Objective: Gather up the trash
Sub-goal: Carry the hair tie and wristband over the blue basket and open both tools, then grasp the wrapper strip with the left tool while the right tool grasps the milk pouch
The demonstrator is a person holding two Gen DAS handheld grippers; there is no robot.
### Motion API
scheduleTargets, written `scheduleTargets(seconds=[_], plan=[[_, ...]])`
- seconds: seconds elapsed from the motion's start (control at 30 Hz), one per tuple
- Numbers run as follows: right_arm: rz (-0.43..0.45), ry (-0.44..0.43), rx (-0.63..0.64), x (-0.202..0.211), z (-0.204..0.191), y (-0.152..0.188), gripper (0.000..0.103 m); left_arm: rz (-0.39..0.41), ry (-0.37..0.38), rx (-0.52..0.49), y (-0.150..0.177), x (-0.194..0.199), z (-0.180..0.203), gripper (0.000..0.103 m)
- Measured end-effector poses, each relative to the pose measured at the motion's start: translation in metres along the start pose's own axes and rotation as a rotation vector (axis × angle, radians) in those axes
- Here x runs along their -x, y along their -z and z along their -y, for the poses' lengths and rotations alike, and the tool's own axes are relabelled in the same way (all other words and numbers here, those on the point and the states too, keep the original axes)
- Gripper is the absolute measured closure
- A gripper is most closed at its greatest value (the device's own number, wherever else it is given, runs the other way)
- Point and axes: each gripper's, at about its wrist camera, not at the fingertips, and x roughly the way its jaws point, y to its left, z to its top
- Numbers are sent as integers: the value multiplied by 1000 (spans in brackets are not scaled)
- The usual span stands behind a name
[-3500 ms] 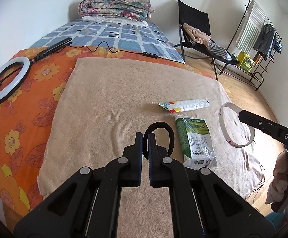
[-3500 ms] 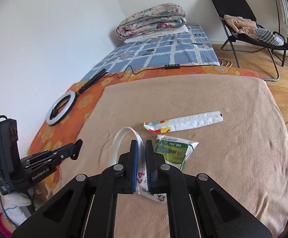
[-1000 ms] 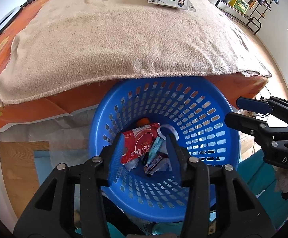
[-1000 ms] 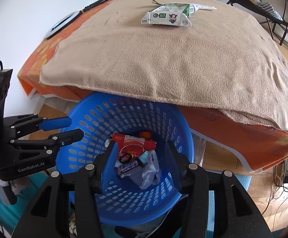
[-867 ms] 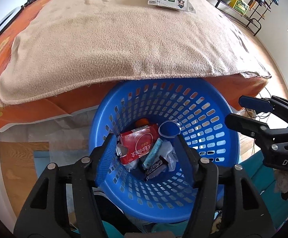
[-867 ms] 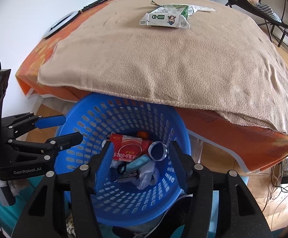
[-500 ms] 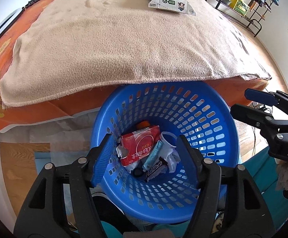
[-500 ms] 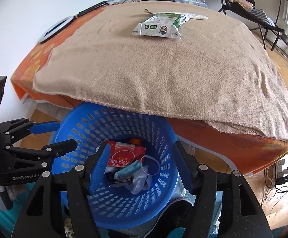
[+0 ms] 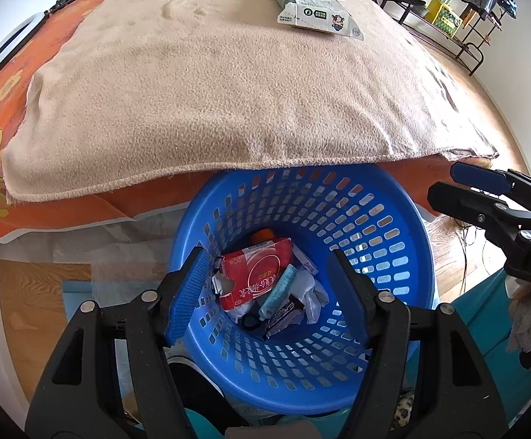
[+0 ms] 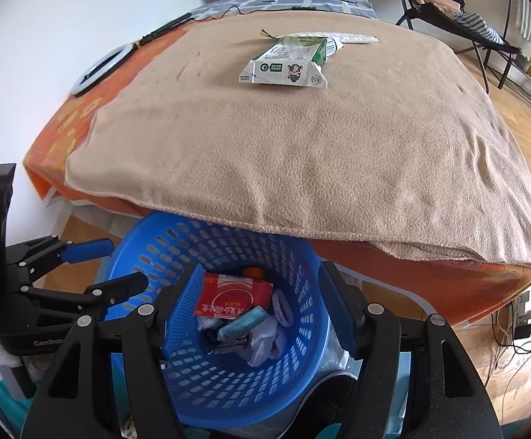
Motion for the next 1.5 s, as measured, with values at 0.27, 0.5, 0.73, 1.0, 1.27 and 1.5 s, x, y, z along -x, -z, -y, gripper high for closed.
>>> scheduleTargets(seconds=[0.27,0.5,0.73,1.0,1.27,1.5], plan=[[63,-30,-49,11,15,-18,38,34,26,31,-20,13,-1,34],[130,-73,-95,20,33,-55,33,85,43,27,-56,26,-6,34],[106,-89,-142,7,42,-101,23,157,46,48,-116,36,-26,34],[92,-2,-116,-31,28,-162,22,236,14,64,-179,42,-58,34],[58,140,-72,-79,15,-207,22,252,0,106,-212,32,-92,34],[-13,199,-35,-115,16,-216,21,244,18,107,-240,14,-100,34]])
